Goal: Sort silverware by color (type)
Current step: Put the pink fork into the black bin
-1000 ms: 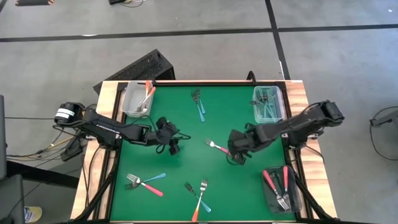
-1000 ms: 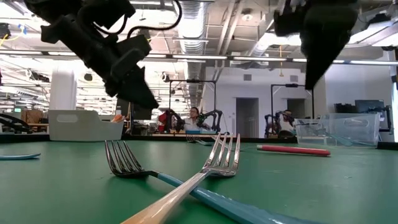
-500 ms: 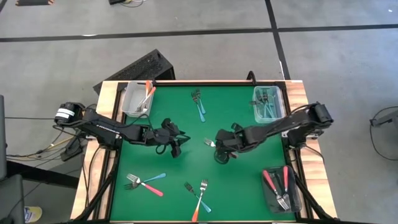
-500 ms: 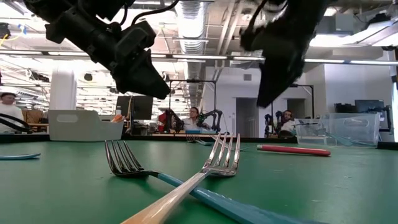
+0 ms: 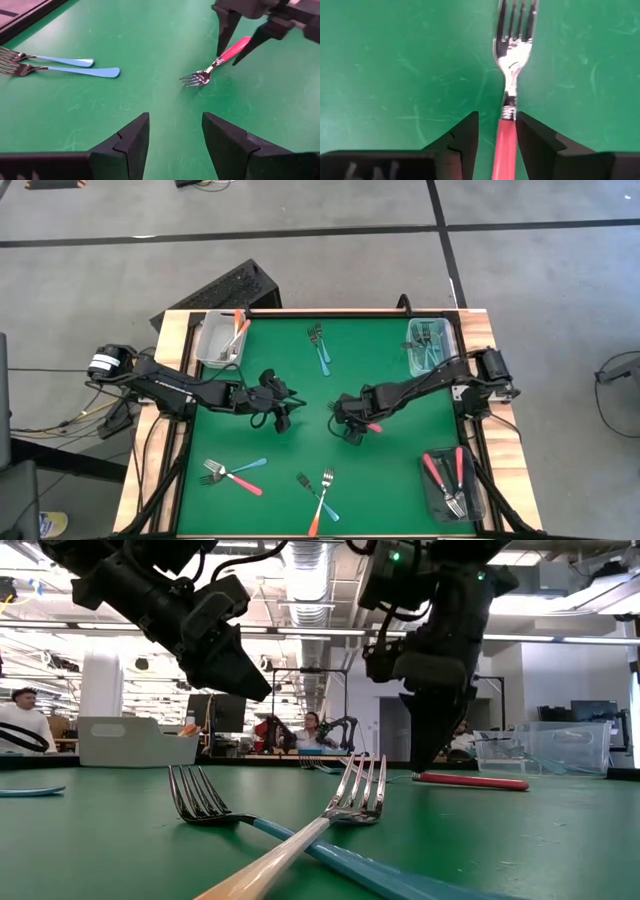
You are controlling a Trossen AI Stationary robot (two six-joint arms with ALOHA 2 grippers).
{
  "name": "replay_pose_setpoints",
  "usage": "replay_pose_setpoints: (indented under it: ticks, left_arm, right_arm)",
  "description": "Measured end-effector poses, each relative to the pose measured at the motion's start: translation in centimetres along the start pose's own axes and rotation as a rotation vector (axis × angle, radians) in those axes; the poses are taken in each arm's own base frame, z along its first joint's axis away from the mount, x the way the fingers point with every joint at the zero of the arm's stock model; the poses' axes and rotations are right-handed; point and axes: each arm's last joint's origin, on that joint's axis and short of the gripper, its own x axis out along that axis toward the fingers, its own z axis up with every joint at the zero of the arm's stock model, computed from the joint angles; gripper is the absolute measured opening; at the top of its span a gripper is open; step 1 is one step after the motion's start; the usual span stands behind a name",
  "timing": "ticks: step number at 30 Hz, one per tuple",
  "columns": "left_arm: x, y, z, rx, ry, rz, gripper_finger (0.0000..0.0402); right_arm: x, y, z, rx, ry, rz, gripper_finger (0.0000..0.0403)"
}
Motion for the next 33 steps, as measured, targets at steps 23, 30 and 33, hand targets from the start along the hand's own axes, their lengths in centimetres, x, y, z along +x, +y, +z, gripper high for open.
replay_pose_setpoints:
  ticks: [23, 30, 33]
  left_arm:
    - [0.0, 0.2, -0.4, -0.001, 0.036, 0.034, 0.0169]
    - [0.0, 0.2, -0.4, -0.001, 0.036, 0.039, 0.0169]
    - [0.0, 0.2, -0.4, -0.005, 0.036, 0.039, 0.0169]
  right_arm:
    - [2.9, -0.5, -0.1, -0.019, 0.064, -0.053, 0.0101]
    - [0.2, -1.0, -1.0, -0.042, 0.114, -0.069, 0.0036]
    - [-1.9, -0.6, -1.5, -0.030, 0.096, -0.054, 0.0036]
